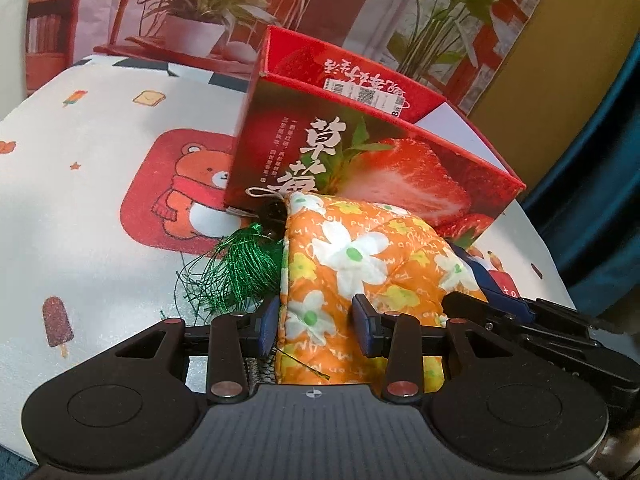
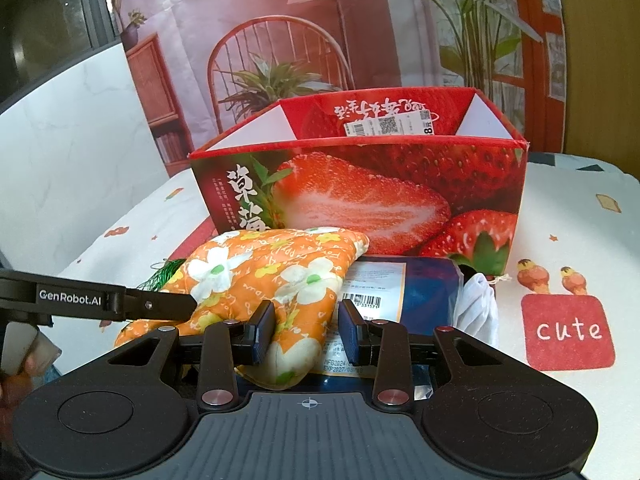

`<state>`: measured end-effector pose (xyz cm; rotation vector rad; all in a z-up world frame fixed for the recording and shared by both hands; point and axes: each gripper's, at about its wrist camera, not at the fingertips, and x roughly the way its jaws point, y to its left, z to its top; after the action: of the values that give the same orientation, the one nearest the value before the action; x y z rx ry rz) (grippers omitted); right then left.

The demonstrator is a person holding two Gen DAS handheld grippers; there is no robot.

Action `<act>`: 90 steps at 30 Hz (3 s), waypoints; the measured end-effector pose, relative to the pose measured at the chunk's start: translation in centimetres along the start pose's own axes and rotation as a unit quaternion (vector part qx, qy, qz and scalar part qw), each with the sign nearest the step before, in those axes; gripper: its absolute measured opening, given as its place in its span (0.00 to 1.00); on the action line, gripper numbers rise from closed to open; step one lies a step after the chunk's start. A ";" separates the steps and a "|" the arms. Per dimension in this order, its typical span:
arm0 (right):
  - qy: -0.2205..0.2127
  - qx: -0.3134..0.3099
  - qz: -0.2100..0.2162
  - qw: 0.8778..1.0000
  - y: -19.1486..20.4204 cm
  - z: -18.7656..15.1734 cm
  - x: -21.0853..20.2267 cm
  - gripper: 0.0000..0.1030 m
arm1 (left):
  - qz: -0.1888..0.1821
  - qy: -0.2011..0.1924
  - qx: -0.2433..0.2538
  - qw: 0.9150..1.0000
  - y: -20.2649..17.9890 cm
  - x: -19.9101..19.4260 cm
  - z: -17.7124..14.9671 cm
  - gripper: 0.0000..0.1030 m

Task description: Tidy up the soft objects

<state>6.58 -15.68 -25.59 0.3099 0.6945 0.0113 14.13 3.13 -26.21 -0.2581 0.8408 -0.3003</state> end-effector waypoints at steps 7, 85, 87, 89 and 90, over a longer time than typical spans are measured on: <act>0.002 0.001 -0.001 1.000 0.0 0.1 0.0 0.32 | -0.007 -0.011 0.017 1.000 -0.5 -0.4 -0.1 0.26; 0.104 -0.072 -0.061 0.990 -1.9 16.9 16.8 0.38 | 0.058 -0.030 0.152 0.986 -2.4 8.2 17.7 0.40; 0.099 -0.068 -0.061 0.991 -1.9 16.9 16.1 0.44 | 0.059 -0.035 0.152 0.986 -2.6 7.5 17.6 0.41; 0.088 -0.069 -0.062 0.992 -1.7 17.0 15.2 0.49 | 0.059 -0.042 0.152 0.986 -2.8 6.6 17.5 0.45; 0.083 -0.072 -0.062 0.992 -1.6 17.0 14.7 0.52 | 0.058 -0.047 0.152 0.986 -3.0 6.0 17.3 0.47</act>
<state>28.45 -20.21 -22.96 0.1283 0.8731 -0.0318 30.62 0.03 -18.25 0.0608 0.7038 -0.3001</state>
